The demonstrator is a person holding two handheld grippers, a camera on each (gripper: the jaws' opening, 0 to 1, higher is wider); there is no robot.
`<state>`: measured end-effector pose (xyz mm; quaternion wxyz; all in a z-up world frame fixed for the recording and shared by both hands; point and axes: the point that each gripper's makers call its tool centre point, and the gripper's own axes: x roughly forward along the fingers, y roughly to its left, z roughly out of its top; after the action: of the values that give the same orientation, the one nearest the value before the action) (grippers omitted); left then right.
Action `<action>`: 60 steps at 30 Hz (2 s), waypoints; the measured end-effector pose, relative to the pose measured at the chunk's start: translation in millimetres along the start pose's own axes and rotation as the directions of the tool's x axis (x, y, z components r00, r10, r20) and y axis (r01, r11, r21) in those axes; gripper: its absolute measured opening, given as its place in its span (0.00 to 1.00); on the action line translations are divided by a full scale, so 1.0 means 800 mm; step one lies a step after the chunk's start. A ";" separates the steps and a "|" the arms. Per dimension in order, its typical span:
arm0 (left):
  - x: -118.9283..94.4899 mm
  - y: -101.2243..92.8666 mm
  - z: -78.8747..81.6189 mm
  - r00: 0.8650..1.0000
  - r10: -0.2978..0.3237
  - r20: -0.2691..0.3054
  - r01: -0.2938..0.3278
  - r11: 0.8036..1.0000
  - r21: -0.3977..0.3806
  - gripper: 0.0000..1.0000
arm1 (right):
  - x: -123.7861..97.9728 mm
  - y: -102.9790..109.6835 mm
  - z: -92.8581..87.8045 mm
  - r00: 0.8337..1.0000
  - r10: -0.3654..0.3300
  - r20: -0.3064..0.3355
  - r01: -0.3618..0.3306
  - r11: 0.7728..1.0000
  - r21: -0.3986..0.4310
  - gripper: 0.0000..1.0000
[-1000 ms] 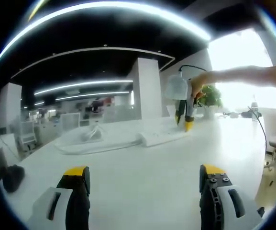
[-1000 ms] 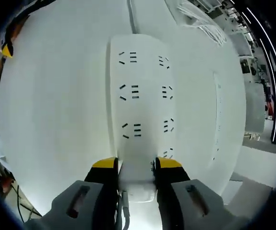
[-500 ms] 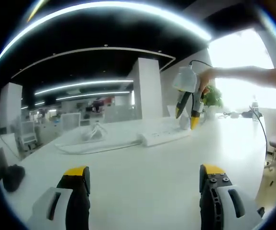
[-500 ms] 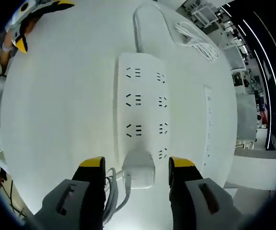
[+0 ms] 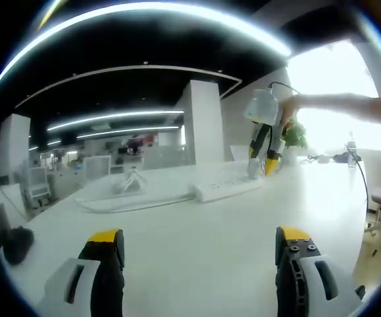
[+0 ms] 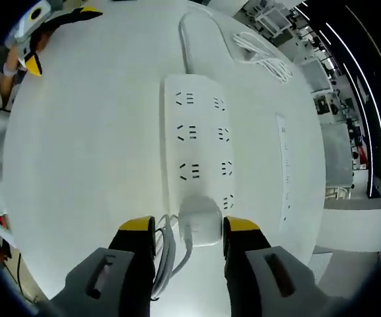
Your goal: Straighten the power strip on the desk, plug the charger into it
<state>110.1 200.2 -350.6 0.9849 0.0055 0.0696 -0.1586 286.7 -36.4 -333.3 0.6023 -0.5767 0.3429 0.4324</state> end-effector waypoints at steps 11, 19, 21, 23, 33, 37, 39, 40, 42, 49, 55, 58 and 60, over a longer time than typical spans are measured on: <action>0.002 0.000 -0.001 1.000 -0.003 -0.006 0.003 1.000 0.003 0.98 | 0.002 -0.011 0.003 0.998 -0.054 -0.006 0.054 0.997 -0.055 0.27; 0.002 0.000 -0.002 1.000 -0.004 -0.010 0.004 1.000 0.005 0.98 | 0.002 -0.012 0.003 0.998 -0.048 -0.042 0.045 0.996 -0.071 0.24; 0.002 -0.001 -0.002 1.000 -0.004 -0.010 0.004 1.000 0.006 0.98 | 0.002 -0.012 0.002 0.998 -0.045 -0.044 0.042 0.997 -0.065 0.24; 0.002 -0.001 -0.003 1.000 -0.005 -0.012 0.005 1.000 0.008 0.98 | 0.002 -0.013 0.002 0.998 -0.044 -0.046 0.041 0.997 -0.063 0.24; 0.003 0.000 -0.004 1.000 0.000 -0.027 0.000 1.000 0.016 0.98 | 0.004 -0.015 0.003 0.997 -0.045 -0.066 0.042 0.999 -0.034 0.23; 0.003 0.001 -0.004 1.000 0.003 -0.027 -0.003 1.000 0.013 0.98 | 0.005 -0.017 0.001 0.996 -0.011 -0.084 0.010 1.000 -0.004 0.23; 0.003 0.001 -0.004 1.000 0.004 -0.027 -0.003 1.000 0.013 0.98 | 0.005 -0.018 0.000 0.997 0.002 -0.074 -0.001 1.000 0.018 0.23; 0.003 0.001 -0.004 1.000 0.003 -0.027 -0.003 1.000 0.014 0.98 | 0.005 -0.019 0.000 0.998 0.004 -0.069 -0.003 1.000 0.018 0.23; 0.004 0.000 -0.005 1.000 0.002 -0.030 -0.001 1.000 0.015 0.98 | 0.005 -0.018 -0.001 0.998 0.009 -0.061 -0.007 1.000 0.027 0.22; 0.005 0.001 -0.005 1.000 0.004 -0.029 -0.004 1.000 0.014 0.98 | 0.007 -0.016 -0.001 0.996 0.028 -0.087 -0.025 0.999 0.029 0.22; 0.005 0.000 -0.005 1.000 0.005 -0.028 -0.004 1.000 0.013 0.98 | 0.007 -0.013 -0.002 0.998 0.025 -0.062 -0.024 1.000 0.016 0.22; 0.006 0.001 -0.006 0.999 0.009 -0.033 -0.009 1.000 0.017 0.98 | 0.010 -0.011 0.001 0.997 0.013 -0.075 -0.014 1.000 -0.003 0.22; 0.007 0.000 -0.005 0.999 0.009 -0.034 -0.008 1.000 0.017 0.98 | 0.014 -0.010 -0.001 0.996 -0.001 -0.095 -0.001 1.000 -0.015 0.22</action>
<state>115.0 198.6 -355.7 0.9841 0.0167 0.0851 -0.1550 298.7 -35.4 -339.9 0.5810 -0.6012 0.3676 0.4072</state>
